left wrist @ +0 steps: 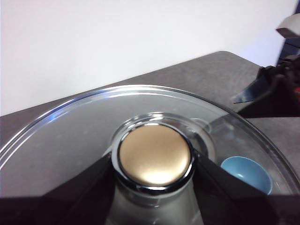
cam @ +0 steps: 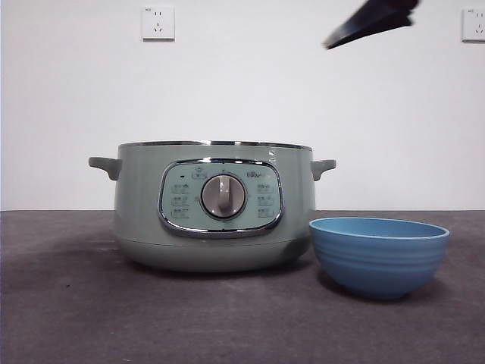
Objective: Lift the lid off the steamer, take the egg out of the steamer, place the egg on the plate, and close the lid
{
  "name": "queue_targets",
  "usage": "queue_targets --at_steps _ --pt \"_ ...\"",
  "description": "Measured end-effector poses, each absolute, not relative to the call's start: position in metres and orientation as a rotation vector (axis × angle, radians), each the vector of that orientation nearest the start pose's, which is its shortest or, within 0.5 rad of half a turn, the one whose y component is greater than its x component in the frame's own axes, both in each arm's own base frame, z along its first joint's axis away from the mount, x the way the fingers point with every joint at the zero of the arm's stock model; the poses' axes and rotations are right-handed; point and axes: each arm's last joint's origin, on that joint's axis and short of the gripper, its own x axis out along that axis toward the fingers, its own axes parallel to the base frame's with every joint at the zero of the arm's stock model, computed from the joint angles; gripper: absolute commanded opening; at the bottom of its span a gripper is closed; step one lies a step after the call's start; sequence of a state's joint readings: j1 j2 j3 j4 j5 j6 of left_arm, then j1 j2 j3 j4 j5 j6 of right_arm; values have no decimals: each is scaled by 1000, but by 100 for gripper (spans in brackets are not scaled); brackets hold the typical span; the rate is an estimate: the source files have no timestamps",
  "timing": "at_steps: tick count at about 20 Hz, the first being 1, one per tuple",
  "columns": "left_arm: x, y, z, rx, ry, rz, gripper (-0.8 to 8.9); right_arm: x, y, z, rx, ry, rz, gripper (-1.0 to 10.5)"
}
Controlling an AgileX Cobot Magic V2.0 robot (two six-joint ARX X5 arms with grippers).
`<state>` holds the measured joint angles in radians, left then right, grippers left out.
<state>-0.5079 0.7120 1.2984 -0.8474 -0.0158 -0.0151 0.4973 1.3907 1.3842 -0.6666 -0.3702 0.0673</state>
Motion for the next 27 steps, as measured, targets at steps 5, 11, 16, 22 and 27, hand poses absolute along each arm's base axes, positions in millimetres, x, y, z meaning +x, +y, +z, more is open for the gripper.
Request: queue_targets --at_steps 5,11,16,22,27 --pt "42 -21 430 55 281 -432 -8 290 198 355 -76 799 772 536" --pt "41 -20 426 68 322 -428 -8 332 248 300 -158 912 728 536" --pt "41 -20 425 70 329 -427 -8 349 262 253 -196 1004 694 535" --pt "41 -20 425 71 329 -428 -8 358 273 229 -192 1011 693 535" --pt "41 -20 425 71 329 -429 -8 363 276 223 -193 984 671 530"
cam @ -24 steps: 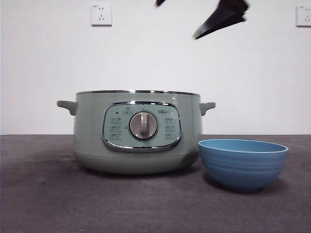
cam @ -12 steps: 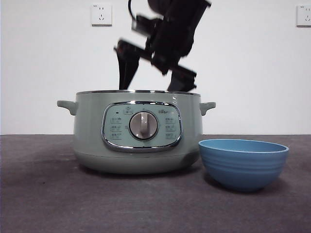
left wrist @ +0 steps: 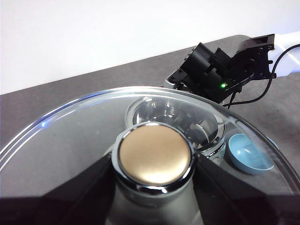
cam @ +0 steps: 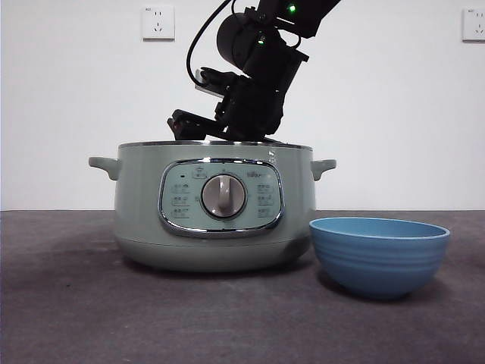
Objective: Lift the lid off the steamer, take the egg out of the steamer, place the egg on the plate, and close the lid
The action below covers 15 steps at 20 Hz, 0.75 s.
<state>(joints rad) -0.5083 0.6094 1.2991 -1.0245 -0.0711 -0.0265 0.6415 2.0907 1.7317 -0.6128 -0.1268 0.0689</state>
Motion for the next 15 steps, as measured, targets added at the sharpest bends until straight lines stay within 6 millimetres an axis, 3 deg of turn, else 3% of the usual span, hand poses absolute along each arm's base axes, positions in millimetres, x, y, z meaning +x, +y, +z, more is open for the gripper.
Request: queue_targets --at_steps 6,12,15 --pt "41 -20 425 70 329 -429 -8 367 279 208 -194 1012 657 432" --pt "41 -20 425 71 329 -429 -8 365 280 208 -193 1017 660 4" --pt "41 -20 425 70 329 -429 -8 365 281 208 -192 1017 668 -13"
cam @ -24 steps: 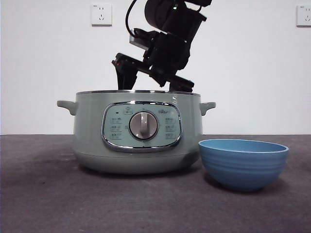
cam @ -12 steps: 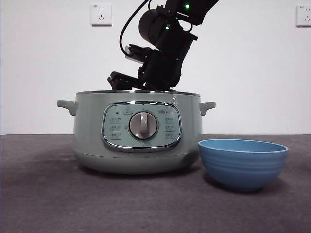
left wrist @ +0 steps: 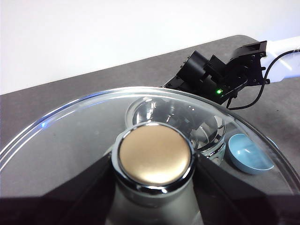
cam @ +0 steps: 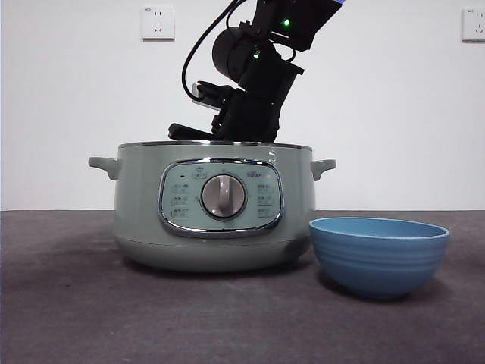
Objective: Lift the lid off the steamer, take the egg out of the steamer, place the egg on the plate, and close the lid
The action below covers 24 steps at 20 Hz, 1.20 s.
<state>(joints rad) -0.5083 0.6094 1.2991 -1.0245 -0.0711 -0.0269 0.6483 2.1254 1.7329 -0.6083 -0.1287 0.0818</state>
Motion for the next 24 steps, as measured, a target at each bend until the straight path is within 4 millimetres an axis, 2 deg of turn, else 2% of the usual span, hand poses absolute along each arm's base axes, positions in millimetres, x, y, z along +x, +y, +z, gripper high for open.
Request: queue_targets --at_steps 2,3,4,6,9,11,14,16,18,21,24 --pt "41 -20 425 70 329 -429 -8 363 282 211 -204 1010 678 -12" --pt "41 -20 425 70 328 -429 -8 360 280 222 -205 988 686 -13" --pt "41 -20 426 69 324 -429 -8 355 277 240 -199 947 696 -13" --pt "42 -21 427 66 313 -430 -8 335 262 296 -183 838 717 -13" --pt "56 -29 427 71 341 -442 -8 287 222 365 -261 775 700 -13" --pt "67 -37 429 62 340 -497 -8 264 196 394 -280 734 671 -13" --pt "83 -48 432 52 325 -548 -8 236 161 424 -266 690 641 -13" --pt "93 -54 433 47 317 -571 -8 220 141 431 -266 687 616 -13" --pt "103 -60 433 46 320 -583 -8 210 126 424 -264 699 589 -13" --pt "117 -69 430 45 340 -609 -8 205 109 394 -257 752 544 -13" --pt "129 -76 429 42 343 -631 -8 207 103 349 -228 811 565 -13"
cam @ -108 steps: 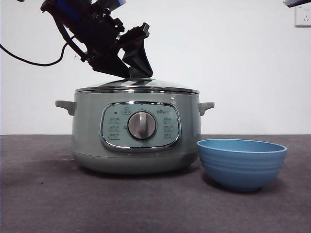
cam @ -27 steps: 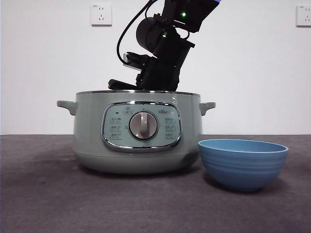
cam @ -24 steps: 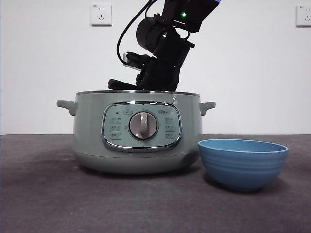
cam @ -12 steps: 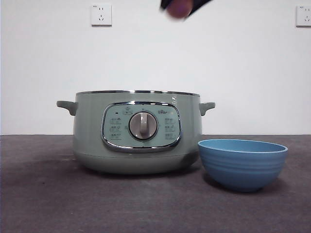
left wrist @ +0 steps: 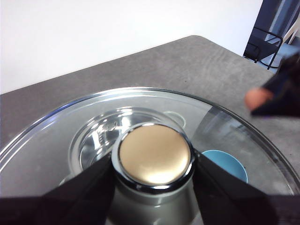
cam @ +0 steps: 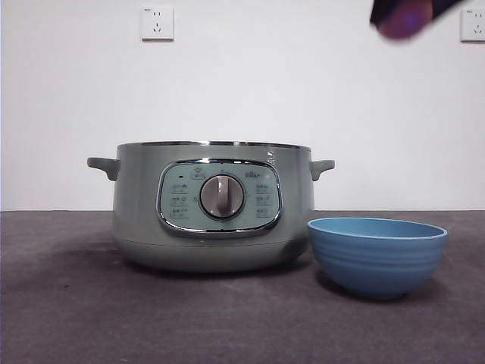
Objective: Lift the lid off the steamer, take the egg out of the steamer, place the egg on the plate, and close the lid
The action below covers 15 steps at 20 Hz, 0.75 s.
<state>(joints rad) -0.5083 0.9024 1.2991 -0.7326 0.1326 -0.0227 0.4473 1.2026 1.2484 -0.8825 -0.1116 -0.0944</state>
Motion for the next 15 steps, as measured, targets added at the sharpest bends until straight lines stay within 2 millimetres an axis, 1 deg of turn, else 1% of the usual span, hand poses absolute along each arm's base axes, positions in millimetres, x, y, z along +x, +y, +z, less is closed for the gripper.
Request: queue_targets --at_steps 4,7,8,13,15 --pt "141 -83 425 47 371 -634 -8 216 109 285 -196 876 631 -13" --pt "144 -85 423 49 383 -635 -8 225 114 246 -181 915 634 -13" --pt "144 -85 423 48 381 -634 -8 228 115 235 -183 934 633 -13" --pt "144 -85 423 47 376 -634 -8 252 126 197 -189 1003 629 -13" --pt "144 -85 423 47 376 -634 -8 257 129 182 -193 1053 627 -13"
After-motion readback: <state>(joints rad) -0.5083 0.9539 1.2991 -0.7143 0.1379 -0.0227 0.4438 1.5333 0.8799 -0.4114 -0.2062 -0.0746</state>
